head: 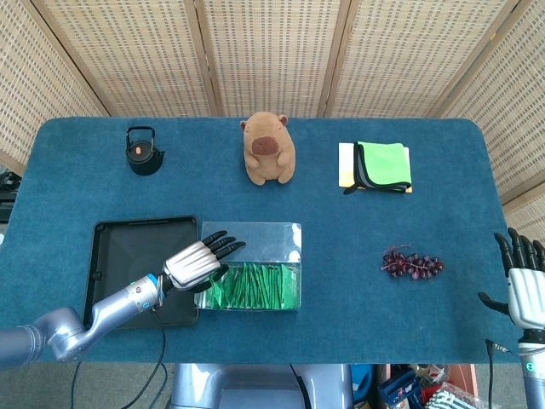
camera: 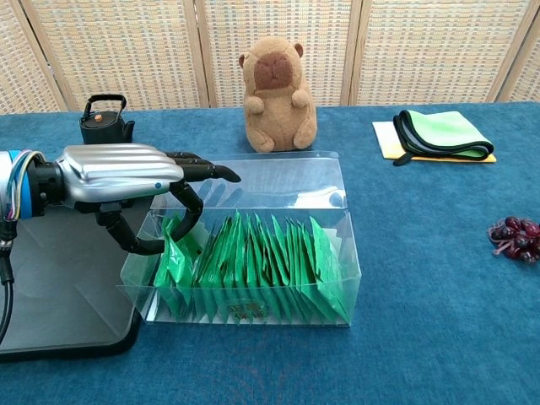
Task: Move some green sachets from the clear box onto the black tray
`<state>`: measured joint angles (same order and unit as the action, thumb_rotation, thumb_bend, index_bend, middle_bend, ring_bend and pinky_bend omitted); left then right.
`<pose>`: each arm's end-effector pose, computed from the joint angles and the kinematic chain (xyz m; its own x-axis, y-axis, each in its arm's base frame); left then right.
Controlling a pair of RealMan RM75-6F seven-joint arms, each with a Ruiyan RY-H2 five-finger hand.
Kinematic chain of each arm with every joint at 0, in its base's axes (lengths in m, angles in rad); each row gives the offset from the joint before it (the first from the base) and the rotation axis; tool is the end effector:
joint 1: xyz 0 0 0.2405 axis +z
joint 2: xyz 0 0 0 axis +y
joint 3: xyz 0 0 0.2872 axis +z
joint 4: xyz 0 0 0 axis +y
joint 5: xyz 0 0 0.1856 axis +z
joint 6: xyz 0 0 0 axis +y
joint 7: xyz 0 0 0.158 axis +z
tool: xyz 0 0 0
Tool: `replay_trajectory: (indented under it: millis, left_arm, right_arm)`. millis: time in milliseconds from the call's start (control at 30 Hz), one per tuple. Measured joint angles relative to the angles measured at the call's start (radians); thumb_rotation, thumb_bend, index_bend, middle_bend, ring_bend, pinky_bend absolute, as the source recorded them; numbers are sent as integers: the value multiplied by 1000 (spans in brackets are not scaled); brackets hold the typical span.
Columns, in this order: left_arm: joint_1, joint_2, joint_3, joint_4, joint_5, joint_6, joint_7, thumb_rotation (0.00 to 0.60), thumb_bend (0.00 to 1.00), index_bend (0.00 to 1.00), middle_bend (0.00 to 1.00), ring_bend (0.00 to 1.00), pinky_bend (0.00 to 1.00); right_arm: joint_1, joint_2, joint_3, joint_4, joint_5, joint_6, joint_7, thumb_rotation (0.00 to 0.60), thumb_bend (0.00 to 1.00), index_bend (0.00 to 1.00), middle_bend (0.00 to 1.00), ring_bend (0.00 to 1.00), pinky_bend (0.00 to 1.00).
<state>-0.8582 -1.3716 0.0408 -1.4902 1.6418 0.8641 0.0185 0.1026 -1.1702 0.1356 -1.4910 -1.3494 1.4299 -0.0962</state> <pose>-0.1496 0.3384 0.0134 0.6862 0.2405 0.6865 0.5585 -0.7789 -0.2853 -0.3618 -0.2170 0.2048 0.5158 0.0291 0.8562 -0.8502 0.1405 0.5074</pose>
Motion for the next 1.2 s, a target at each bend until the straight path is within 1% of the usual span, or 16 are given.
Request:
replay_trajectory:
  millis: [267, 700, 1200]
  left_arm:
    - [-1, 55, -14, -68, -8, 17, -8, 600, 472, 733, 0, 0, 0]
    - [15, 191, -51, -211, 2, 102, -77, 600, 473, 743, 0, 0, 0]
    - [51, 287, -61, -266, 24, 170, -118, 600, 473, 745, 0, 0, 0]
  right_arm:
    - [-1, 3, -2, -4, -4, 4, 2, 600, 0, 0, 0, 0, 0]
    - [-4, 5, -5, -10, -14, 12, 3, 600, 0, 0, 0, 0, 0]
    - [-7, 7, -12, -19, -31, 22, 0, 600, 0, 0, 0, 0, 0]
